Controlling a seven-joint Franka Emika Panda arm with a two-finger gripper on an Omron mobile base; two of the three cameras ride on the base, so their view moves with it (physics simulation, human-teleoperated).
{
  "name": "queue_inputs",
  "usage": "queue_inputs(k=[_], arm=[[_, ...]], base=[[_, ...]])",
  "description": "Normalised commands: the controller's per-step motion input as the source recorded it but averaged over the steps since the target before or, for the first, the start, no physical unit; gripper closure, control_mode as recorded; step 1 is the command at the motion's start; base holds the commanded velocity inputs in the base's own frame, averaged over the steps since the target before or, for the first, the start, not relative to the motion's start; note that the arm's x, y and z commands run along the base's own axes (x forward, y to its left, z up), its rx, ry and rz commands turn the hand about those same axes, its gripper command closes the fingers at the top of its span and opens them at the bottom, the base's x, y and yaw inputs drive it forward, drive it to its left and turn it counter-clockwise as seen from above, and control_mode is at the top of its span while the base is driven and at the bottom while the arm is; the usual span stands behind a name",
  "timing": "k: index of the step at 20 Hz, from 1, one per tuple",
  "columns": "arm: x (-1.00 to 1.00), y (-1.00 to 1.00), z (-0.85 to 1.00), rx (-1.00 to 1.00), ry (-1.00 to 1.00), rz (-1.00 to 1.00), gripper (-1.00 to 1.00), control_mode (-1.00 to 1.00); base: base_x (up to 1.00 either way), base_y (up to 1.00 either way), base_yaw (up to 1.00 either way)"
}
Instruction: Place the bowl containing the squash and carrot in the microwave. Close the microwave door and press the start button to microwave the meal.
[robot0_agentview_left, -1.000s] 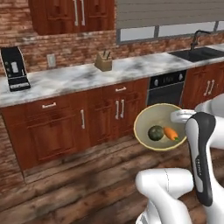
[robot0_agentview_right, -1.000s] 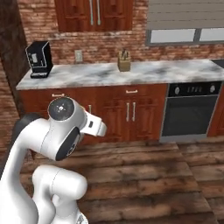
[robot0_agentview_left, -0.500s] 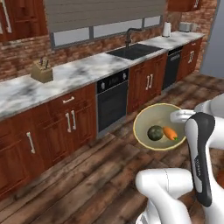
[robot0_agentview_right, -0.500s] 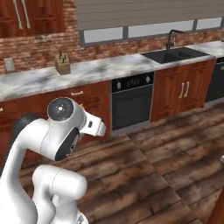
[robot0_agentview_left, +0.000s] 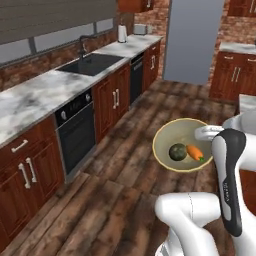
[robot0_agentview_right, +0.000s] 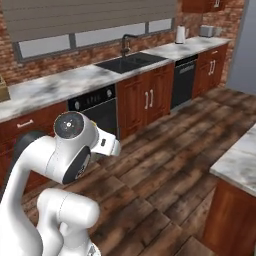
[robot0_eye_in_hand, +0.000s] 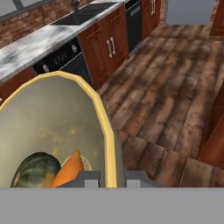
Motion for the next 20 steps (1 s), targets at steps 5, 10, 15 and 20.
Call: queue_inputs(k=[5, 10, 15, 20], arm=[[0.0, 0.0, 0.0, 0.0, 0.0, 0.0, 1.0, 1.0], [0.0, 0.0, 0.0, 0.0, 0.0, 0.0, 1.0, 1.0], [0.0, 0.0, 0.0, 0.0, 0.0, 0.0, 1.0, 1.0], [0.0, 0.0, 0.0, 0.0, 0.0, 0.0, 1.0, 1.0]], base=[[0.98, 0.36, -0.43], [1.0, 0.54, -0.3], [1.0, 0.32, -0.27], [1.0, -0.03, -0.28]])
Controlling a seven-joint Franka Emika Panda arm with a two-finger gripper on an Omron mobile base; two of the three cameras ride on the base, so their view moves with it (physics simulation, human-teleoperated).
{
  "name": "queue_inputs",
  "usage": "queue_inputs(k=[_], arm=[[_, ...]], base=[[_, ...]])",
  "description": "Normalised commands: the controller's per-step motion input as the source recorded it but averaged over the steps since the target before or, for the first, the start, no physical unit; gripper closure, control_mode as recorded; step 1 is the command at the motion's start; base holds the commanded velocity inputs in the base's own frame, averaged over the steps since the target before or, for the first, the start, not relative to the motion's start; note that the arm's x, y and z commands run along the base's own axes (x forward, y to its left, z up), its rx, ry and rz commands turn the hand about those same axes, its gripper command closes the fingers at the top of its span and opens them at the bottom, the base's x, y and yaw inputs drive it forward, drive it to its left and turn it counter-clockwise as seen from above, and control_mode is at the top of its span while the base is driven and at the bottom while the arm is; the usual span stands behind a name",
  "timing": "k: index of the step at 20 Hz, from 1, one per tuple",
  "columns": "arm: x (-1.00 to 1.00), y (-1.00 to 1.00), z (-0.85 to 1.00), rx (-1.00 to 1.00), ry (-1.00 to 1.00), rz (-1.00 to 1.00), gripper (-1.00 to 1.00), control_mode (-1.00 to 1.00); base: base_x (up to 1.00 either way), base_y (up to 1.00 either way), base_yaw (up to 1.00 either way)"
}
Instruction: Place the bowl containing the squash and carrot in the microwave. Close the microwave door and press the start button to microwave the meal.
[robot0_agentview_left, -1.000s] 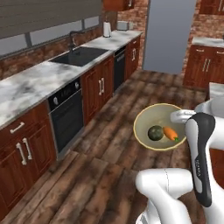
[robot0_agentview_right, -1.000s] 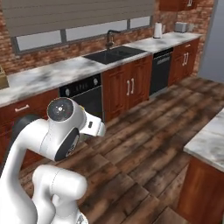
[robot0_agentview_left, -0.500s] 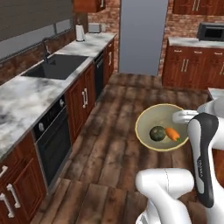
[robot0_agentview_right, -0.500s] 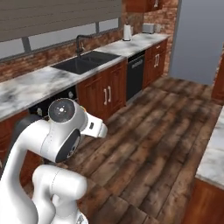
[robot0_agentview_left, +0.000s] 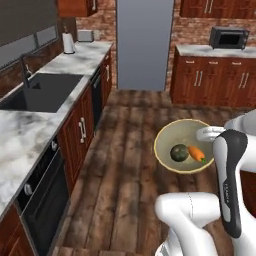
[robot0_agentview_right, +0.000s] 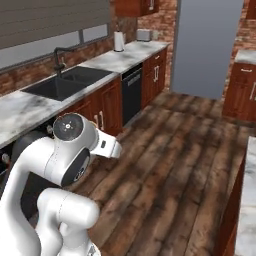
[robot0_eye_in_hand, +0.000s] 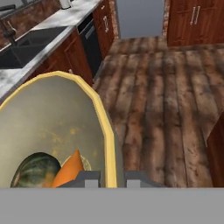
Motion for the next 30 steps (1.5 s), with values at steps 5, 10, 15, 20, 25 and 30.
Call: queue_inputs(k=[5, 10, 15, 20, 25, 30], arm=[[0.0, 0.0, 0.0, 0.0, 0.0, 0.0, 1.0, 1.0], [0.0, 0.0, 0.0, 0.0, 0.0, 0.0, 1.0, 1.0], [0.0, 0.0, 0.0, 0.0, 0.0, 0.0, 1.0, 1.0], [0.0, 0.0, 0.0, 0.0, 0.0, 0.0, 1.0, 1.0], [0.0, 0.0, 0.0, 0.0, 0.0, 0.0, 1.0, 1.0], [0.0, 0.0, 0.0, 0.0, 0.0, 0.0, 1.0, 1.0]], base=[[1.0, -0.19, -0.38], [1.0, 0.0, -0.44], [1.0, 0.0, -0.42], [1.0, 0.01, -0.39], [1.0, 0.0, -0.4], [1.0, 0.0, -0.42]])
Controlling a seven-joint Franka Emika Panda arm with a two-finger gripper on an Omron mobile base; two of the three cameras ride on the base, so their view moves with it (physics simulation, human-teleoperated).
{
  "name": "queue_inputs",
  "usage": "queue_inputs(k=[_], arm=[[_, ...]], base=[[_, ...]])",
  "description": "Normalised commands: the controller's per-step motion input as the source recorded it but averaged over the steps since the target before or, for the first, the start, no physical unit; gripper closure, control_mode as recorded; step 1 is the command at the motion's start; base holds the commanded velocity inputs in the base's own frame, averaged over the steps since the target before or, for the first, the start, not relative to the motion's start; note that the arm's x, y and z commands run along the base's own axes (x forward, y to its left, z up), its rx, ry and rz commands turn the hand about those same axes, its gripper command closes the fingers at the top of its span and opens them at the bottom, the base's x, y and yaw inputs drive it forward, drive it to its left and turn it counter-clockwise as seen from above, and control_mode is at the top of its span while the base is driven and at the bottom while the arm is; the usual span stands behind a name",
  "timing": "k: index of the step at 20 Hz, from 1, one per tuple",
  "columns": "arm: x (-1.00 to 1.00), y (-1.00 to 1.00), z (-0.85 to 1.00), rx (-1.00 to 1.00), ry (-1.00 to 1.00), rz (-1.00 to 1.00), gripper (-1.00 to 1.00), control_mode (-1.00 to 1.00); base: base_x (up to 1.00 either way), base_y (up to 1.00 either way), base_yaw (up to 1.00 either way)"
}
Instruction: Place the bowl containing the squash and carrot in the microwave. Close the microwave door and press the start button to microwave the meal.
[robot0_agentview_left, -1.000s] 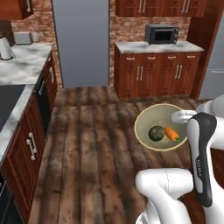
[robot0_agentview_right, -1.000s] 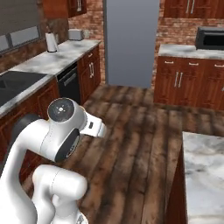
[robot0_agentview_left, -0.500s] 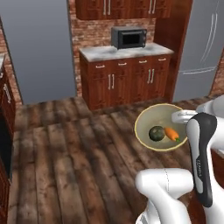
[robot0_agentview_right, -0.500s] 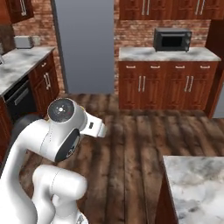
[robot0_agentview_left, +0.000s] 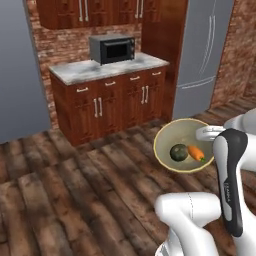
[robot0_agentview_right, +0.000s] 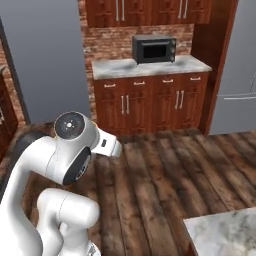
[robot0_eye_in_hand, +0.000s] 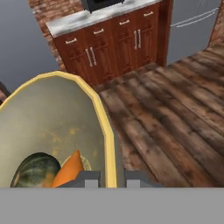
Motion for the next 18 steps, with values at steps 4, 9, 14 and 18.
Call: queue_inputs(k=[4, 9, 14, 18], arm=[[0.0, 0.0, 0.0, 0.0, 0.0, 0.0, 1.0, 1.0], [0.0, 0.0, 0.0, 0.0, 0.0, 0.0, 1.0, 1.0], [0.0, 0.0, 0.0, 0.0, 0.0, 0.0, 1.0, 1.0], [0.0, 0.0, 0.0, 0.0, 0.0, 0.0, 1.0, 1.0]], base=[[1.0, 0.0, -0.44], [1.0, 0.0, -0.46], [1.0, 0.0, -0.48], [1.0, 0.0, -0.48]])
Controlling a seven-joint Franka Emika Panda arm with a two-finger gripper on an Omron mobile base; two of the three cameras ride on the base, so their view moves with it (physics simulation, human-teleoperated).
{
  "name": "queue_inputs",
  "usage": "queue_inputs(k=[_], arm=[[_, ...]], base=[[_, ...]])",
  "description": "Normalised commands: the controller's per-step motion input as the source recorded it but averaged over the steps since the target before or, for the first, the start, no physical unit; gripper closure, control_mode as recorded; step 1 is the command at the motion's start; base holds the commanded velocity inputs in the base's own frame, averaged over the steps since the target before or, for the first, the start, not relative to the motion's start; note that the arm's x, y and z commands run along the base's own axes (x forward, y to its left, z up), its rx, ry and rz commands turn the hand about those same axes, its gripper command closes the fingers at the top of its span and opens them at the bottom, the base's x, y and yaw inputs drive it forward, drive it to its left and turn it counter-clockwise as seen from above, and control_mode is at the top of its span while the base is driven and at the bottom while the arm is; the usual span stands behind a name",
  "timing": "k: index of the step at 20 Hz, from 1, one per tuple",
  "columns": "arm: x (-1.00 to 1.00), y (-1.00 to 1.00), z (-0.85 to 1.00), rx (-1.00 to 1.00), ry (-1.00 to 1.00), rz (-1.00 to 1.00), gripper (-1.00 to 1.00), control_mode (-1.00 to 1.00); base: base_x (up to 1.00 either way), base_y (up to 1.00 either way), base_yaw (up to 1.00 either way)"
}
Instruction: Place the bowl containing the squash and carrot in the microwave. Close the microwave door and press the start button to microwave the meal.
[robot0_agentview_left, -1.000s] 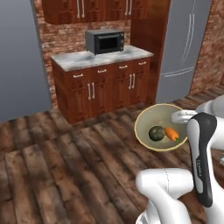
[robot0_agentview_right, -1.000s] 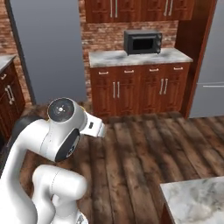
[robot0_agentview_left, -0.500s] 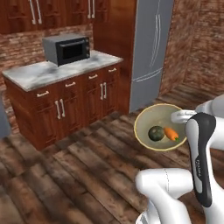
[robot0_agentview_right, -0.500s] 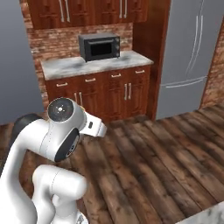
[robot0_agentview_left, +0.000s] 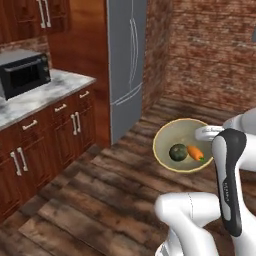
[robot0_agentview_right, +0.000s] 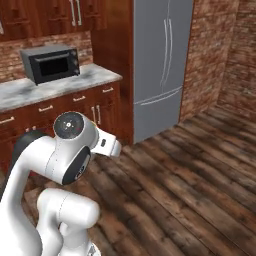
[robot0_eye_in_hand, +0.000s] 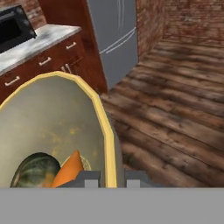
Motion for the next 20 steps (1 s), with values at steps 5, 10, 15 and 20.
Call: queue_inputs(k=[5, 10, 15, 20], arm=[[0.0, 0.0, 0.0, 0.0, 0.0, 0.0, 1.0, 1.0], [0.0, 0.0, 0.0, 0.0, 0.0, 0.0, 1.0, 1.0], [0.0, 0.0, 0.0, 0.0, 0.0, 0.0, 1.0, 1.0], [0.0, 0.0, 0.0, 0.0, 0.0, 0.0, 1.0, 1.0]], base=[[1.0, 0.0, -0.48], [1.0, 0.0, -0.48], [1.0, 0.0, -0.45], [1.0, 0.0, -0.43]])
